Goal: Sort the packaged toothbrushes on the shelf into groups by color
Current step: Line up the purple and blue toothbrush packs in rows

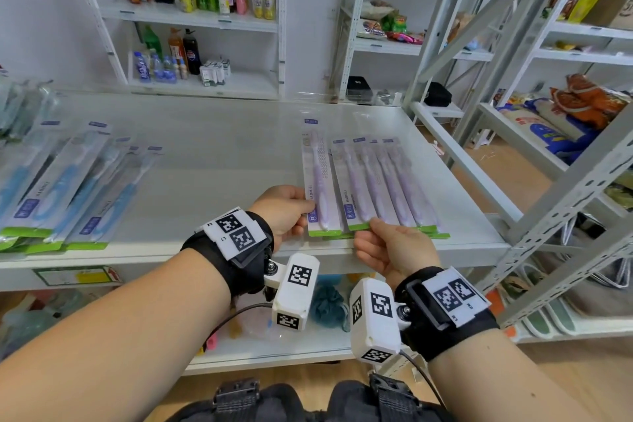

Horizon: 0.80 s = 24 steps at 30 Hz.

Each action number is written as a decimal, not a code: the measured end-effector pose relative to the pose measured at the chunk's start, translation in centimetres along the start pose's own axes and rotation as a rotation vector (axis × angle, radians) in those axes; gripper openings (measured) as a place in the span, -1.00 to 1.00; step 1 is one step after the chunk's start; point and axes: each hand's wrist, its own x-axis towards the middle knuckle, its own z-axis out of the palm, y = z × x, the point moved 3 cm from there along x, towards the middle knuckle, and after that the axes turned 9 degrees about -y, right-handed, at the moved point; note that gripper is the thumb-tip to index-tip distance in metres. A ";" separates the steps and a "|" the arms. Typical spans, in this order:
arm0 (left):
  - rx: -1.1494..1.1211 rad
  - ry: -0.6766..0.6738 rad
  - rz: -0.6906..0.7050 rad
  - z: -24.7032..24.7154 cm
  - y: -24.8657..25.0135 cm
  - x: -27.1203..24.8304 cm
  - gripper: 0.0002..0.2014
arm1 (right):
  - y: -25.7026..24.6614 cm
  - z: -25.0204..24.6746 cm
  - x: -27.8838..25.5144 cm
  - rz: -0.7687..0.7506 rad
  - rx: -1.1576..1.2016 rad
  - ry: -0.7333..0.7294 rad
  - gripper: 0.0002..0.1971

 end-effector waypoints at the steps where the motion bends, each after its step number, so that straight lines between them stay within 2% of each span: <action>1: 0.001 -0.001 -0.002 0.1 0.0 0.1 -0.83 | 0.0 -0.1 0.0 0.009 -0.009 0.011 -0.86; 13: 0.090 -0.044 -0.029 2.0 0.7 2.0 -0.84 | 0.7 -0.6 0.3 0.092 -0.046 0.078 -0.79; 24: 0.172 -0.046 -0.012 2.6 0.9 3.1 -0.58 | 0.1 -0.9 0.3 0.121 -0.137 0.032 -0.77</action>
